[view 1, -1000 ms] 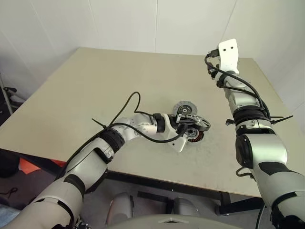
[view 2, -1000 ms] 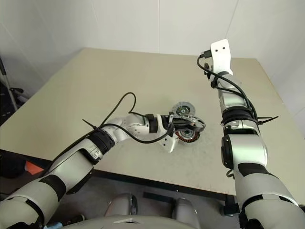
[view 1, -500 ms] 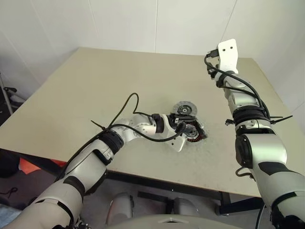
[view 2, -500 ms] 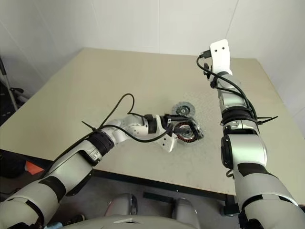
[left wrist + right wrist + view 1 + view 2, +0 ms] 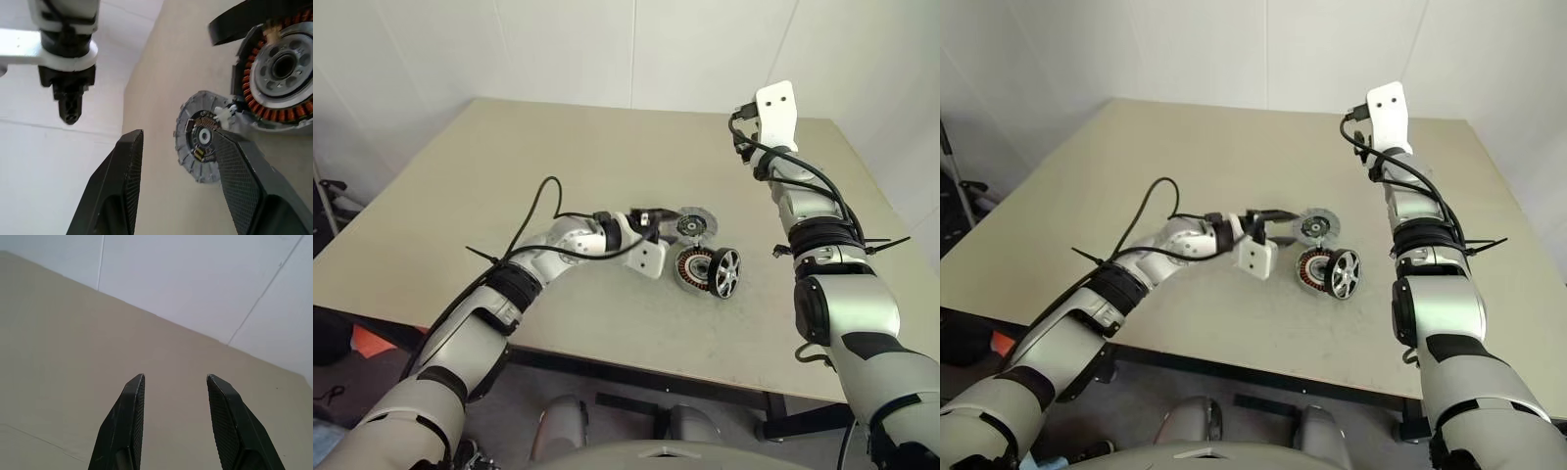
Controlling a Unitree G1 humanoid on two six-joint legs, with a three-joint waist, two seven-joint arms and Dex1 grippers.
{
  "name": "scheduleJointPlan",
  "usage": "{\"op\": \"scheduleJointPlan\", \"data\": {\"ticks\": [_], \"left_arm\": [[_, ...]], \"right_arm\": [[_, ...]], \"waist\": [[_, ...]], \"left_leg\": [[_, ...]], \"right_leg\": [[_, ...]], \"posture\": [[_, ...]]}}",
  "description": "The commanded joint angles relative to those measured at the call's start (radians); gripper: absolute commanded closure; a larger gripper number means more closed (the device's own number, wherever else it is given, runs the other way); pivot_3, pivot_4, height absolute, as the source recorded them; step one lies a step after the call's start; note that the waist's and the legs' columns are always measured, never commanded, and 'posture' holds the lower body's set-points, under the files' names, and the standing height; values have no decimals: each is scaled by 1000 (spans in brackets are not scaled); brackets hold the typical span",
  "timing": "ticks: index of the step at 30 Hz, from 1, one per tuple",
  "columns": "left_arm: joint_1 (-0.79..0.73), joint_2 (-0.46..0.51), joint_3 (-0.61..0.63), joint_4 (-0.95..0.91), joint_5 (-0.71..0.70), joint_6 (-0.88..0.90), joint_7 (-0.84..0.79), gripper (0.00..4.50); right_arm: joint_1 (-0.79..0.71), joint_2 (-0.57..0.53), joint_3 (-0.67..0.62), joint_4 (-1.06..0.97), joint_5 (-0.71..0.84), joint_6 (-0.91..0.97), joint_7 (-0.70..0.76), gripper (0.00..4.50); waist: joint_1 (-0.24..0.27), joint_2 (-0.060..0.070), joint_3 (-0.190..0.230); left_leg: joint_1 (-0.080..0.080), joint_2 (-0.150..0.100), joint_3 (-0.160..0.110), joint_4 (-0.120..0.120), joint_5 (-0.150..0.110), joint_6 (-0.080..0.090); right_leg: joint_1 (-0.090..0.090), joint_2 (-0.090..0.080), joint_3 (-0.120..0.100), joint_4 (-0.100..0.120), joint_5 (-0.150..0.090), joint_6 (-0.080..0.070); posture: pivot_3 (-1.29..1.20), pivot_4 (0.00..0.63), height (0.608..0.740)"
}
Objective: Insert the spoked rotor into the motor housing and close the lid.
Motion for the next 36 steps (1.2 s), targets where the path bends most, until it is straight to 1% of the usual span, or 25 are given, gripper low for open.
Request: {"op": "scheduleJointPlan", "data": {"ticks": [1,3,6,8,10,12,14,17,19,21,24,29,32,36], "left_arm": [[-22,15,192,-104,-190,235,-40,2121],[-16,35,294,-134,-262,375,-26,2121],[56,68,440,-186,-368,562,-1,2121],[147,76,528,-239,-431,683,25,2121],[261,70,583,-324,-479,797,43,2121],[373,58,588,-419,-493,869,52,2121],[441,41,571,-492,-491,914,70,2121],[459,-26,551,-560,-502,977,119,2121],[444,-56,535,-571,-501,997,137,2121],[421,-76,516,-564,-497,1003,146,2121],[412,-83,500,-557,-493,1006,148,2121],[416,-84,484,-542,-489,998,155,2121],[413,-88,476,-536,-487,995,161,2121],[412,-84,468,-532,-485,990,165,2121]], "right_arm": [[73,-56,56,-169,-40,18,97,2242],[145,-100,85,-277,-62,43,156,2242],[254,-196,108,-453,-96,85,236,2242],[305,-267,90,-557,-102,119,277,2242],[356,-344,74,-648,-91,125,345,2242],[408,-421,61,-724,-70,116,429,2242],[460,-485,48,-791,-37,129,521,2242],[541,-546,53,-910,14,172,650,2242],[585,-561,62,-971,41,193,709,2242],[638,-585,70,-1017,52,192,767,2242],[679,-614,74,-1056,48,184,806,2242],[734,-645,73,-1105,55,156,856,2242],[746,-611,109,-1120,43,155,850,2242],[725,-567,139,-1124,33,165,833,2242]], "waist": [[2,0,0],[3,0,0],[2,0,0],[-3,2,1],[-6,3,1],[-3,3,1],[2,2,2],[23,0,3],[27,0,3],[27,0,3],[24,0,3],[21,0,3],[24,0,3],[24,1,3]], "left_leg": [[0,0,0,0,0,0],[0,0,0,0,0,0],[0,0,0,0,0,0],[0,0,0,0,0,0],[1,-1,0,0,0,1],[1,0,1,-1,-2,4],[0,2,0,-1,-3,5],[2,4,-1,-1,-3,6],[9,3,-1,-1,-4,7],[13,3,-1,-1,-4,8],[15,2,-1,-2,-5,8],[14,3,-1,-5,-4,8],[13,3,-1,-5,-3,10],[13,2,-1,-5,-3,9]], "right_leg": [[0,0,0,0,0,0],[0,0,0,1,0,0],[0,0,0,1,0,0],[0,0,1,0,0,0],[0,0,1,-2,0,0],[0,0,1,-3,-1,0],[2,1,0,-6,-1,0],[9,2,-2,-12,0,1],[17,2,-1,-15,0,1],[21,2,-1,-16,-4,8],[22,2,0,-16,-4,9],[19,3,0,-16,-4,9],[18,3,0,-17,-4,9],[19,3,0,-18,-4,9]], "posture": [[0,0,740],[0,0,740],[0,0,740],[0,0,740],[0,0,740],[0,0,740],[0,0,740],[0,0,740],[0,0,740],[0,0,740],[0,0,740],[0,0,740],[0,0,740],[0,0,740]]}}
